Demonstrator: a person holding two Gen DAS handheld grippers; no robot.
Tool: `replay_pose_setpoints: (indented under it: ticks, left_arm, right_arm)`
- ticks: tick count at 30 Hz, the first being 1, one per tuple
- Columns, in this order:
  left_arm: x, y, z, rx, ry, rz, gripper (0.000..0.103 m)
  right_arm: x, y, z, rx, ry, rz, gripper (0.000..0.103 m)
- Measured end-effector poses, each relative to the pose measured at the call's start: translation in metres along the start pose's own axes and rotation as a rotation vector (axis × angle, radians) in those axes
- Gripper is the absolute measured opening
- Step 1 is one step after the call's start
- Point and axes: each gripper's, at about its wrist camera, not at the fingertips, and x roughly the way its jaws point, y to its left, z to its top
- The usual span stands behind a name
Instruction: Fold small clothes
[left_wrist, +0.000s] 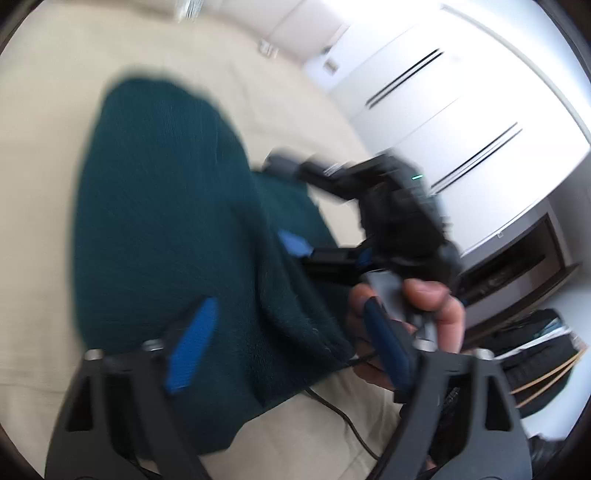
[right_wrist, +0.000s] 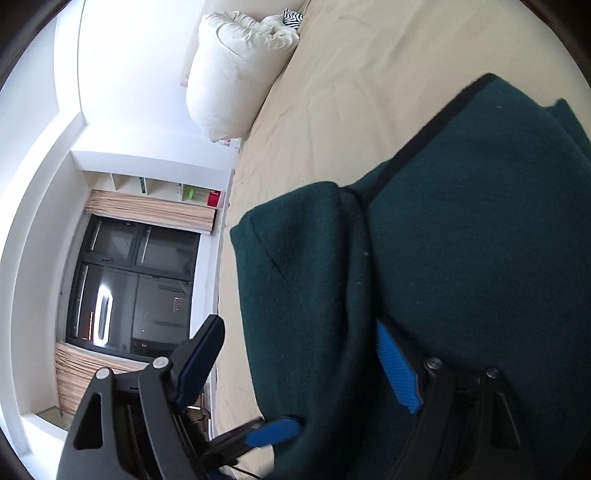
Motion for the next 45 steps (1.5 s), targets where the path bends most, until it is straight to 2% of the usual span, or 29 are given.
replay_pose_setpoints:
  ticks: [3,5,6,8,12,14,15,16,17,22,27,30,31,34,35,37,39,45]
  left_arm:
    - [-0.022,0.000,-0.003,0.003,-0.039,-0.038,0.085]
    - [-0.034,0.015,-0.007,-0.028,-0.065,-0.019,0.085]
    - [-0.031,0.022,-0.009,-0.064,-0.055,0.007,0.085]
    - [-0.033,0.034,-0.012,-0.112,-0.064,-0.003,0.084]
    - [-0.034,0.034,-0.012,-0.076,-0.081,0.033,0.084]
    - [-0.035,0.031,-0.012,-0.061,-0.077,0.046,0.084]
    - [-0.026,0.023,-0.013,-0.061,-0.077,0.046,0.084]
    - [-0.016,0.013,-0.012,-0.062,-0.076,0.044,0.084]
    - [-0.017,0.013,-0.012,-0.066,-0.073,0.042,0.084]
    - [-0.020,0.010,-0.011,-0.060,-0.067,0.038,0.084]
    - [-0.018,0.002,-0.012,-0.026,-0.061,0.048,0.084]
    - [-0.009,-0.003,-0.012,-0.019,-0.048,0.039,0.084]
    - [-0.020,-0.001,-0.020,-0.010,-0.043,0.040,0.084]
    - [-0.015,-0.008,-0.026,0.028,-0.018,0.044,0.084]
    - [-0.016,-0.010,-0.025,0.022,-0.067,0.061,0.084]
    - [-0.014,-0.015,-0.028,0.034,-0.053,0.066,0.084]
    - [-0.018,-0.016,-0.032,0.046,-0.046,0.067,0.084]
    - [-0.029,-0.021,-0.033,0.083,-0.047,0.102,0.084]
  right_arm:
    - [0.011,0.012,0.002,-0.042,0.030,-0.085,0.076]
    - [0.019,0.018,0.001,-0.073,0.054,-0.145,0.062]
    - [0.022,0.021,-0.001,-0.092,0.062,-0.173,0.060]
    - [0.024,0.026,-0.006,-0.119,0.074,-0.202,0.054]
    - [0.033,0.036,-0.015,-0.193,0.090,-0.290,0.047]
    - [0.037,0.044,-0.015,-0.239,0.091,-0.349,0.035]
    - [0.039,0.046,-0.015,-0.249,0.091,-0.366,0.032]
    - [0.039,0.049,-0.013,-0.261,0.087,-0.379,0.023]
    - [0.038,0.052,-0.013,-0.275,0.081,-0.390,0.019]
    - [0.022,0.068,-0.016,-0.347,0.013,-0.417,0.016]
    - [-0.017,0.069,-0.006,-0.361,-0.073,-0.417,0.015]
    - [-0.042,0.058,-0.004,-0.336,-0.109,-0.417,0.015]
    - [-0.050,0.050,-0.005,-0.322,-0.122,-0.420,0.015]
    - [-0.066,0.022,-0.004,-0.254,-0.144,-0.425,0.015]
    - [-0.069,0.012,-0.004,-0.239,-0.147,-0.441,0.015]
    - [-0.075,-0.005,-0.004,-0.207,-0.157,-0.470,0.015]
    - [-0.089,-0.022,-0.003,-0.157,-0.181,-0.433,0.015]
    - [-0.084,-0.018,-0.011,-0.181,-0.170,-0.444,0.015]
